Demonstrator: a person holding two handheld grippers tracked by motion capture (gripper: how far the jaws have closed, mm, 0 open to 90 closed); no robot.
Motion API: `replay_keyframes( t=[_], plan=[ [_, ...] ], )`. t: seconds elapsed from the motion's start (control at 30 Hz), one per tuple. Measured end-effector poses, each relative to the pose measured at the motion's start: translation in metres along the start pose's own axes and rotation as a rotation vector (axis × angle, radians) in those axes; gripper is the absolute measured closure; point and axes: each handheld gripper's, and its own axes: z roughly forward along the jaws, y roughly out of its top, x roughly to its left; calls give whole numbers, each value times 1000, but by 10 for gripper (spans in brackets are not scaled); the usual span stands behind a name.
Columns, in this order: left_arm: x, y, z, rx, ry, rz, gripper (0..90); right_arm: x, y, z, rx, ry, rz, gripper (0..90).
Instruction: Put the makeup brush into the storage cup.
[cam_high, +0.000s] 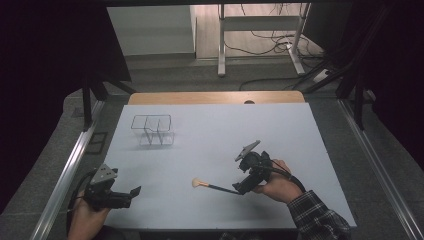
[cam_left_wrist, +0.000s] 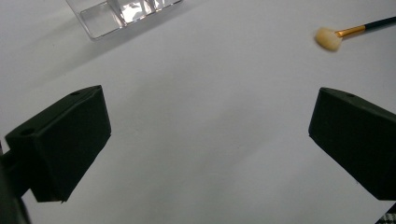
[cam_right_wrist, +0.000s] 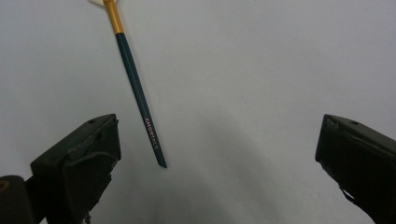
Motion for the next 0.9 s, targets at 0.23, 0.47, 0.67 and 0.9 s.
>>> replay_keyframes(
  t=[0.23, 0.47, 0.67, 0.9],
  plan=[
    [0, 0, 1, 7, -3, 2, 0, 5, 8, 5, 5, 13, -12, 2],
    [0, 0, 1, 12, -5, 1, 0, 10, 17, 10, -8, 30, -34, 29],
    [0, 0, 1, 14, -6, 2, 0, 17, 25, 16, -8, 52, -42, 44],
    [0, 0, 1, 12, -7, 0, 0, 22, 31, 21, -2, 65, -60, 51]
  ],
)
